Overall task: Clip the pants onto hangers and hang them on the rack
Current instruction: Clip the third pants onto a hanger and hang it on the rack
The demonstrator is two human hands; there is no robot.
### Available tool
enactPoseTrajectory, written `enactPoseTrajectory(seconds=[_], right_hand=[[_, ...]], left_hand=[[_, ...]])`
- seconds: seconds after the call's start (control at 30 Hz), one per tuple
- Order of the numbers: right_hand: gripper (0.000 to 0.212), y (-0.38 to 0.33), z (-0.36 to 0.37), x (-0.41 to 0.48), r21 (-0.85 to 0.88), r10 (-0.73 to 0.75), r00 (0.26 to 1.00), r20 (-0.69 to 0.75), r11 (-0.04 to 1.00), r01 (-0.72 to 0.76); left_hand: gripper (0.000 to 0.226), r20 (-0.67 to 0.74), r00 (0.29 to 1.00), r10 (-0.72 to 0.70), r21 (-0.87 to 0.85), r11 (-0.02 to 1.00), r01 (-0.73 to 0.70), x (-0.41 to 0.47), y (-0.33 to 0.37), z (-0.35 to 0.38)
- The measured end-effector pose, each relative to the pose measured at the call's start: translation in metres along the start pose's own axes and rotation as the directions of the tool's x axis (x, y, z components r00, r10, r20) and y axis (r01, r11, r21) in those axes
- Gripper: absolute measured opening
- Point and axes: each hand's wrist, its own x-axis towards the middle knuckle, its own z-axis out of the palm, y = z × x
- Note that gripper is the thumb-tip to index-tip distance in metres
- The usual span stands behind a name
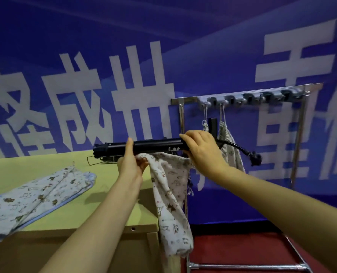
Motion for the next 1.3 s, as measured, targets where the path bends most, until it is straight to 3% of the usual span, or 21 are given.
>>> enactPoseTrajectory(seconds=[0.07,0.1,0.13,0.17,0.2,0.23,0.27,0.3,0.37,0.43,0.5,0.6,0.7,0.8,0.87,1.03,1.17,1.3], right_hand=[[0.033,-0.016,-0.010,-0.004,0.109,-0.145,0.989,-0.011,0.983,0.145],[0.027,-0.027,-0.014,-0.006,0.197,-0.211,0.977,0.040,0.960,0.199],[0.024,-0.038,-0.020,-0.006,0.306,-0.212,0.969,0.129,0.938,0.164],[0.026,-0.049,-0.023,-0.007,0.420,-0.127,0.958,0.258,0.908,0.007],[0.029,-0.059,-0.027,-0.007,0.526,0.026,0.918,0.396,0.813,-0.251],[0.029,-0.067,-0.030,-0.006,0.619,0.181,0.838,0.515,0.597,-0.510],[0.028,-0.072,-0.029,-0.003,0.677,0.287,0.739,0.610,0.298,-0.673],[0.028,-0.074,-0.026,0.000,0.677,0.352,0.638,0.685,0.017,-0.736],[0.035,-0.075,-0.016,0.010,0.616,0.390,0.481,0.785,-0.402,-0.678],[0.040,-0.074,-0.008,0.016,0.577,0.403,0.421,0.813,-0.654,-0.489],[0.045,-0.071,-0.003,0.023,0.553,0.420,0.392,0.818,-0.761,-0.339],[0.048,-0.054,-0.003,0.030,0.601,0.495,0.368,0.787,-0.749,-0.278],[0.027,-0.029,-0.009,0.033,0.700,0.651,0.264,0.711,-0.625,-0.346],[0.033,-0.007,-0.011,0.027,0.748,0.746,0.225,0.626,-0.495,-0.441],[0.042,-0.004,-0.015,0.020,0.747,0.759,0.259,0.597,-0.408,-0.525],[0.033,-0.016,-0.023,0.009,0.747,0.716,0.427,0.552,-0.198,-0.635],[0.021,-0.026,-0.029,0.014,0.781,0.675,0.529,0.514,-0.114,-0.614],[0.015,-0.026,-0.035,0.014,0.805,0.637,0.593,0.492,-0.073,-0.589]], left_hand=[[0.032,0.013,1.000,-0.015,0.003,1.000,0.015,-0.004,-0.009,0.008],[0.034,0.018,1.000,-0.015,0.010,1.000,0.015,-0.004,-0.012,0.010],[0.035,0.025,1.000,-0.019,0.014,1.000,0.019,-0.004,-0.015,0.011],[0.035,0.033,0.999,-0.022,0.018,1.000,0.022,-0.004,-0.018,0.012],[0.035,0.047,0.999,-0.021,0.017,1.000,0.021,-0.004,-0.019,0.012],[0.036,0.071,0.997,-0.021,0.009,1.000,0.020,-0.005,-0.021,0.012],[0.036,0.099,0.995,-0.021,0.001,1.000,0.021,-0.006,-0.022,0.012],[0.036,0.130,0.991,-0.026,-0.007,1.000,0.027,-0.008,-0.021,0.013],[0.037,0.180,0.982,-0.047,-0.028,0.998,0.053,-0.008,-0.019,0.014],[0.039,0.237,0.968,-0.077,-0.026,0.996,0.086,-0.008,-0.017,0.015],[0.038,0.298,0.949,-0.105,0.000,0.994,0.110,-0.009,-0.018,0.016],[0.053,0.343,0.922,-0.180,0.155,0.979,0.133,-0.006,-0.025,0.006],[0.079,0.239,0.929,-0.282,0.308,0.929,0.204,0.003,-0.030,-0.013],[0.055,0.111,0.968,-0.227,0.371,0.913,0.171,0.008,-0.031,-0.023],[0.032,0.098,0.987,-0.126,0.488,0.871,0.063,0.011,-0.031,-0.024],[0.047,0.231,0.972,0.052,0.764,0.609,-0.214,0.011,-0.035,-0.023],[0.057,0.387,0.920,0.053,0.850,0.365,-0.379,0.009,-0.032,-0.017],[0.057,0.446,0.894,0.037,0.847,0.306,-0.435,0.003,-0.025,-0.012]])
